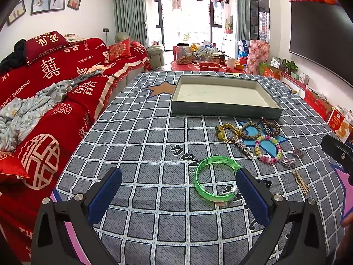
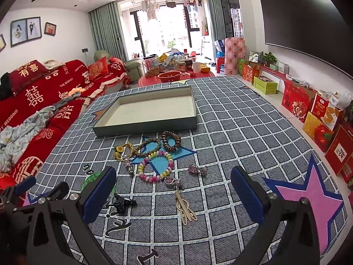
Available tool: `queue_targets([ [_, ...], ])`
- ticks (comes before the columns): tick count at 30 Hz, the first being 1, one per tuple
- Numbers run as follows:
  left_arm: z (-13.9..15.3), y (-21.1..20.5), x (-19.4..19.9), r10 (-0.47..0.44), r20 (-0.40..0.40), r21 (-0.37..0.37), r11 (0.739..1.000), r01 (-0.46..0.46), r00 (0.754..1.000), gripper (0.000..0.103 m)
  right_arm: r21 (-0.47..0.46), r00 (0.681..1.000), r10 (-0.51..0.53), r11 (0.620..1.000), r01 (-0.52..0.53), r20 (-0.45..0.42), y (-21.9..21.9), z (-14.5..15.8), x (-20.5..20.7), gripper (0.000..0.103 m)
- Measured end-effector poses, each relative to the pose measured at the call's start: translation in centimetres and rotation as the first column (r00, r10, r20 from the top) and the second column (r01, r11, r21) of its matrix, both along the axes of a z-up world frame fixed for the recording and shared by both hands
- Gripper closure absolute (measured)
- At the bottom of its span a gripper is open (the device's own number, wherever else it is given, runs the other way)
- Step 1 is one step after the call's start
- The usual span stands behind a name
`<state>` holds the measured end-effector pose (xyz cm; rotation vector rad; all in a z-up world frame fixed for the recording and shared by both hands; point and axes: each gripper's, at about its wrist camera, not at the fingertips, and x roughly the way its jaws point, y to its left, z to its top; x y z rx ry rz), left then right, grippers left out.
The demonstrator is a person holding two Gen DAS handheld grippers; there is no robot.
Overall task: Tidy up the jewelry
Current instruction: 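Grasp the green bangle with the left tool while the right tool grasps the silver charm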
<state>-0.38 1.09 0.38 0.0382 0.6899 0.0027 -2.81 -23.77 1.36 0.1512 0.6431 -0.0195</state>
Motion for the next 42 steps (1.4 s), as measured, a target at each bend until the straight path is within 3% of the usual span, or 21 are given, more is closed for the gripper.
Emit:
queue_targets([
  [22, -1.1, 0.1, 1.1, -0.014, -0.050, 0.010, 1.000, 0.015, 0.999, 0.000, 0.061, 1.000, 0.018, 0.998, -0.018, 0.004, -0.8, -1.0, 0.8, 0.000],
  [33, -3.4, 1.0, 4.7, -0.045, -0.172, -0.027, 0.999, 0.041, 0.984, 0.000, 0.000, 0.986, 0.005, 1.000, -0.006, -0.168, -4.0, -2.7, 4.0, 0.000],
  [38, -4.4, 1.2, 6.4, -0.087, -0.233, -0.075, 0.995, 0.071, 0.969, 0.000, -0.059, 0.962, -0.039, 0.998, 0.024, -0.271, -6.6, -4.7, 6.3, 0.000],
  [42, -5.2, 1.0, 7.4, -0.113, -0.277, -0.090, 0.992, 0.091, 0.954, 0.000, -0.054, 0.936, -0.001, 0.998, -0.019, -0.352, -7.4, -6.7, 7.4, 0.000],
])
